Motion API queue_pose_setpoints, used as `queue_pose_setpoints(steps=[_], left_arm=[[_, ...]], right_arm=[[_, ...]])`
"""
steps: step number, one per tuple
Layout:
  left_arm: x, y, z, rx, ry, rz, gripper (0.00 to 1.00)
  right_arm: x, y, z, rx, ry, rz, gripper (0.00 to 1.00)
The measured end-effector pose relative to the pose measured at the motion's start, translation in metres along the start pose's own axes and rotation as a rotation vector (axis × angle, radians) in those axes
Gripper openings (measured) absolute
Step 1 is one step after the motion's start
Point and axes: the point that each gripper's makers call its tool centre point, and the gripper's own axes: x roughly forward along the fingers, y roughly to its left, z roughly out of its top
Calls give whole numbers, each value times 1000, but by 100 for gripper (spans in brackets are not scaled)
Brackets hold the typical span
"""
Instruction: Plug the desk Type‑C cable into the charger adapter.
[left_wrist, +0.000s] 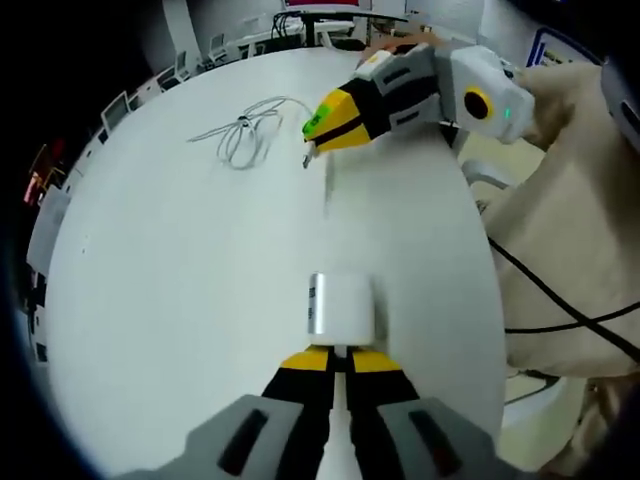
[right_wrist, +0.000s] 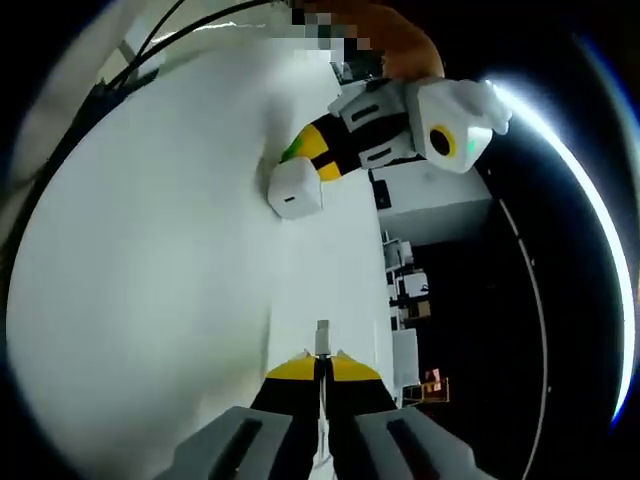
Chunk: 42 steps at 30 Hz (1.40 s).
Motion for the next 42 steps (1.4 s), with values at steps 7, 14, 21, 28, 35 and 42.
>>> queue_pose_setpoints(steps=[7,14,21,28,35,42], left_arm=[[1,-10,0,-9,-1,-4,5],[3,-12,1,-23,22,-11,5],[3,-11,2,-27,30,-16,5],[3,-8,4,-23,36,-19,5],[3,-7,5,-18,38,-23,5],[3,-7,5,-25,39,-24,5]], right_arm=[[-5,5,12,-8,-7,-44,2],[-5,4,25,-30,-25,-51,3],[0,8,33,-63,-42,-36,3],[5,12,38,-64,-63,-8,3],[7,14,44,-82,-91,12,3],[11,16,52,-93,-108,29,3]])
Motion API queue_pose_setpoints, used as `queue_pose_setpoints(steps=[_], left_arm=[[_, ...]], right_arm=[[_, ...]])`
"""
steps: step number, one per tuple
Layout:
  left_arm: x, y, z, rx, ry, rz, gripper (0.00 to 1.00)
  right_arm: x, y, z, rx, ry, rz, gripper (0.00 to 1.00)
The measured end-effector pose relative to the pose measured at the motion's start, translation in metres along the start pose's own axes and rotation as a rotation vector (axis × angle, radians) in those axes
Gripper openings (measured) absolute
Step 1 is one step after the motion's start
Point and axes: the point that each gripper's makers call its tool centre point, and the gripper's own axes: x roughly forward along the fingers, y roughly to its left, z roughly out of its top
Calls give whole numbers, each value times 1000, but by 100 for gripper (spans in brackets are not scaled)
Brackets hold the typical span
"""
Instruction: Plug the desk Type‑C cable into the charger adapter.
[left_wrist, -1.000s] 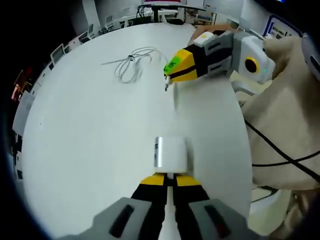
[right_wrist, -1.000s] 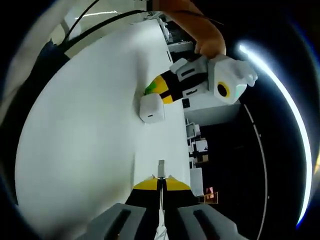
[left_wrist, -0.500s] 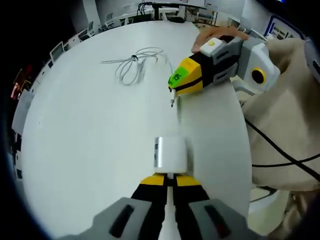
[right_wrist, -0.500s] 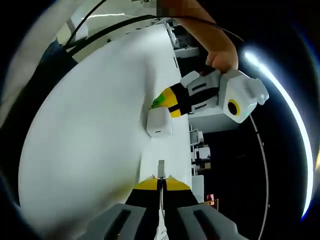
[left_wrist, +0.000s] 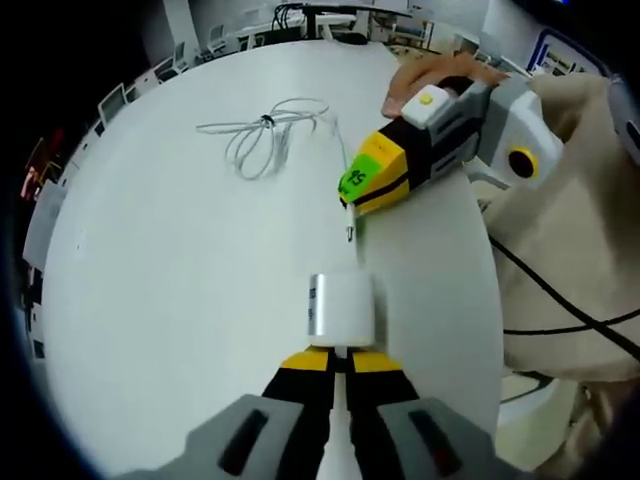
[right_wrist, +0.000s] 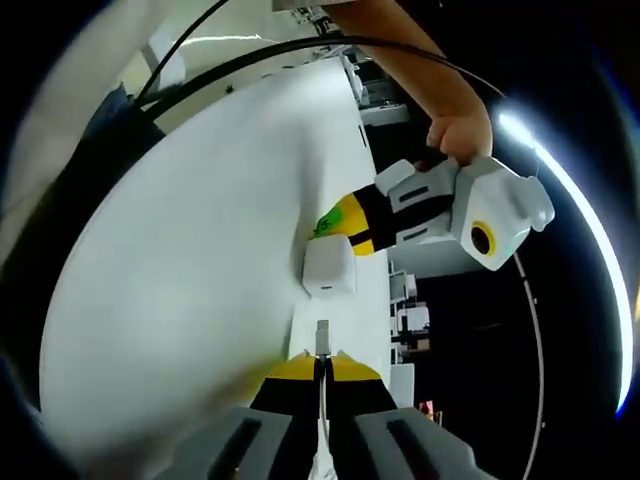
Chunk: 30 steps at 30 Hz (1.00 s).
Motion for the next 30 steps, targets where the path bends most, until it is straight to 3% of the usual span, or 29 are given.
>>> queue_pose_setpoints(steps=[30], left_arm=[[0,-1,0,-14,2,-3,5]], right_arm=[[6,-2,20,11,-30,-8,3]])
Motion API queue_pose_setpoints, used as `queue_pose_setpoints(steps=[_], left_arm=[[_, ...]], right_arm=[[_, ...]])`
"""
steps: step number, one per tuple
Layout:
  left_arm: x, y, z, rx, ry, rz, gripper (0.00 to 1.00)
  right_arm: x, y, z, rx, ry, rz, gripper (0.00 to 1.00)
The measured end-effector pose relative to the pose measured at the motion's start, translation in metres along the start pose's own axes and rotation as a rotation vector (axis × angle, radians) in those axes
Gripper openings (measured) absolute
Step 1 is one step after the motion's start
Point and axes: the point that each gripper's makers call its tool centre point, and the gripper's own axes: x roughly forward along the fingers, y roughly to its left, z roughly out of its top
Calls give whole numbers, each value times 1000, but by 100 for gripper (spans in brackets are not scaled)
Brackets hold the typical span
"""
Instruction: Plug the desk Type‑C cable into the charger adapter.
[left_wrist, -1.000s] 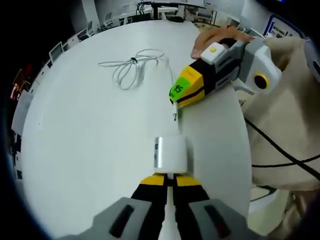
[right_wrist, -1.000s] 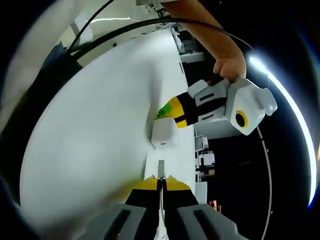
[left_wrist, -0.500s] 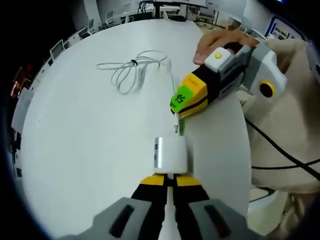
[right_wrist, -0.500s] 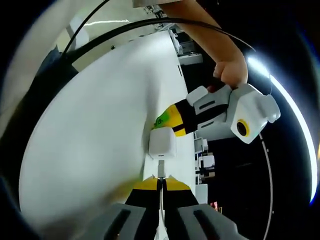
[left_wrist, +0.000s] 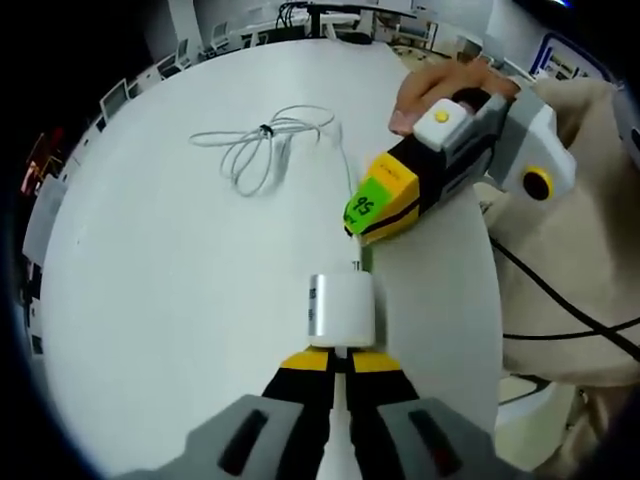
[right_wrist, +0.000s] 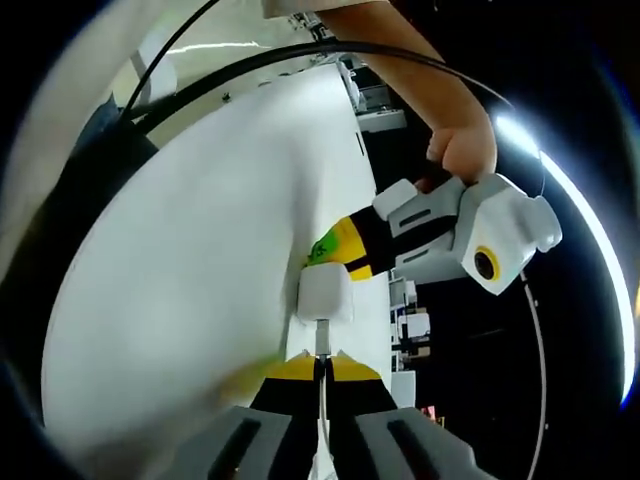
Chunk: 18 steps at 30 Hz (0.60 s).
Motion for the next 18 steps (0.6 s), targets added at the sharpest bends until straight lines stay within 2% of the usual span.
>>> queue_pose_setpoints(steps=[18], left_arm=[[-1,1,-2,2,7,7,5]], right_arm=[[4,0,4,-15,0,-6,4]])
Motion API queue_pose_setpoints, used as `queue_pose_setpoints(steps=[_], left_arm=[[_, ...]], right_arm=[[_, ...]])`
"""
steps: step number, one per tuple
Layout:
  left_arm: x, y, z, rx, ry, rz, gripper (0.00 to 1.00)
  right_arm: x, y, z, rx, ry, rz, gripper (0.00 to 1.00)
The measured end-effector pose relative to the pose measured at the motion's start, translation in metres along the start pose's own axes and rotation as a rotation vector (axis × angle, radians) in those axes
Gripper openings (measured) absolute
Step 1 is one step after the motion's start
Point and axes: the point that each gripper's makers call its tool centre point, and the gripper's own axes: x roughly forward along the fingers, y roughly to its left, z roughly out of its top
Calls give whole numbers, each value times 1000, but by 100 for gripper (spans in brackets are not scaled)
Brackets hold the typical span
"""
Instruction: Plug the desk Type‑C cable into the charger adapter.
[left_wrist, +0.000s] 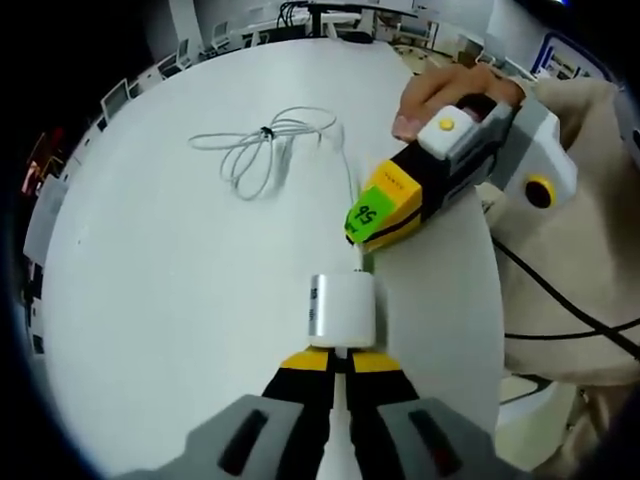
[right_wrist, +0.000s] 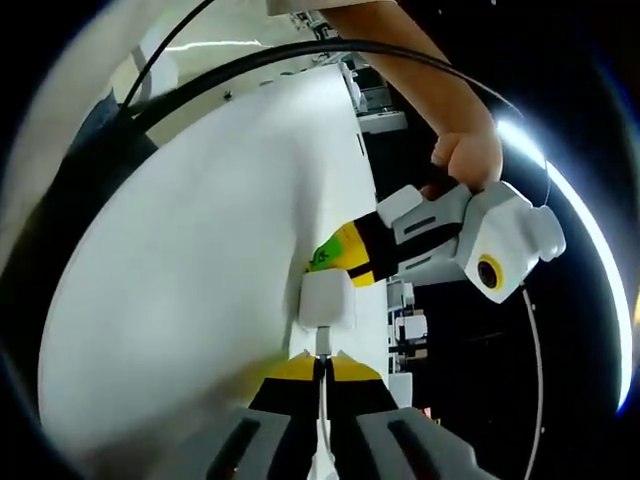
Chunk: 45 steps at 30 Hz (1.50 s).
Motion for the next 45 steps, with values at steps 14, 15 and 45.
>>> queue_pose_setpoints(steps=[14,15,45], left_arm=[[1,1,0,46,18,-1,5],[1,1,1,66,16,-6,5],[-1,9,-1,74,18,-23,5]], right_arm=[[-8,1,-5,116,-115,55,8],[-10,-1,-1,107,-153,40,10],[-16,4,14,-193,-478,-27,10]])
